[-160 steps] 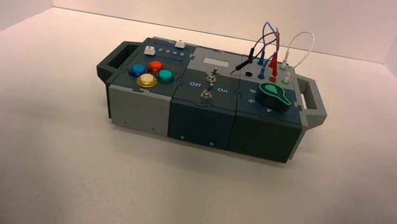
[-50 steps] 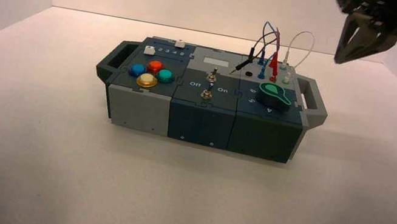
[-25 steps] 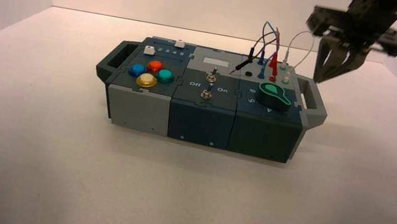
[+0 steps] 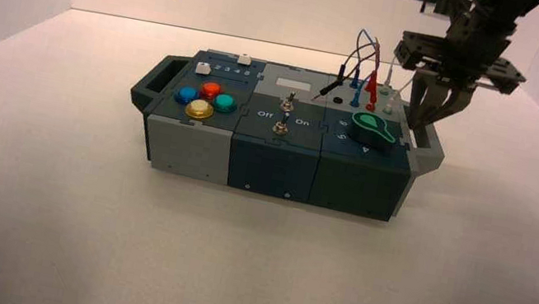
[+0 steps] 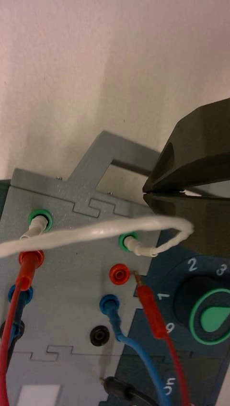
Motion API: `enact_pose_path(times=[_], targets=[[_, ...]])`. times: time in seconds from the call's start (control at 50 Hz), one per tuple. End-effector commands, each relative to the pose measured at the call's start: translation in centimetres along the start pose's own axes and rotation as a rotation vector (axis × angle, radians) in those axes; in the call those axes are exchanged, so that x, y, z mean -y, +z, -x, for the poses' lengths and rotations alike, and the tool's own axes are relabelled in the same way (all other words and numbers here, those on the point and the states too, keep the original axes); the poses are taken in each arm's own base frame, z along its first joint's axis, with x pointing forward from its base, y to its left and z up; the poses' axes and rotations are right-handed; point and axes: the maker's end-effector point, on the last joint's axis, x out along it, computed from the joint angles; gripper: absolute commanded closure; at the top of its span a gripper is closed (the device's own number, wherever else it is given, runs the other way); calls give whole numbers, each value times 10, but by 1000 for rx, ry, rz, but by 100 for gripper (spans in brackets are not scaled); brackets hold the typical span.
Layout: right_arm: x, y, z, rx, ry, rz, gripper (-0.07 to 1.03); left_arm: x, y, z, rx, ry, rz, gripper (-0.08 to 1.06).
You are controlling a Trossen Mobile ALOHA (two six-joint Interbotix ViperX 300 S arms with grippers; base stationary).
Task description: Flip the bottom switch off with the left gripper.
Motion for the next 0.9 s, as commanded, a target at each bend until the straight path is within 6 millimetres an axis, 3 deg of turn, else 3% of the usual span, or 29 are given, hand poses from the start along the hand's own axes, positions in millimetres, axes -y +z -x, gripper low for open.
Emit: enact_pose_path(times=[0.02, 0.6, 0.9], targets=[[-2, 10, 2, 21, 2, 5, 99, 1, 6, 4, 24, -4, 1, 101], [0, 5, -7, -14, -2, 8, 98, 17, 14, -1, 2, -90, 109, 101], [0, 3, -15, -42, -4, 7, 98, 30, 15, -23, -98, -123, 134, 101]])
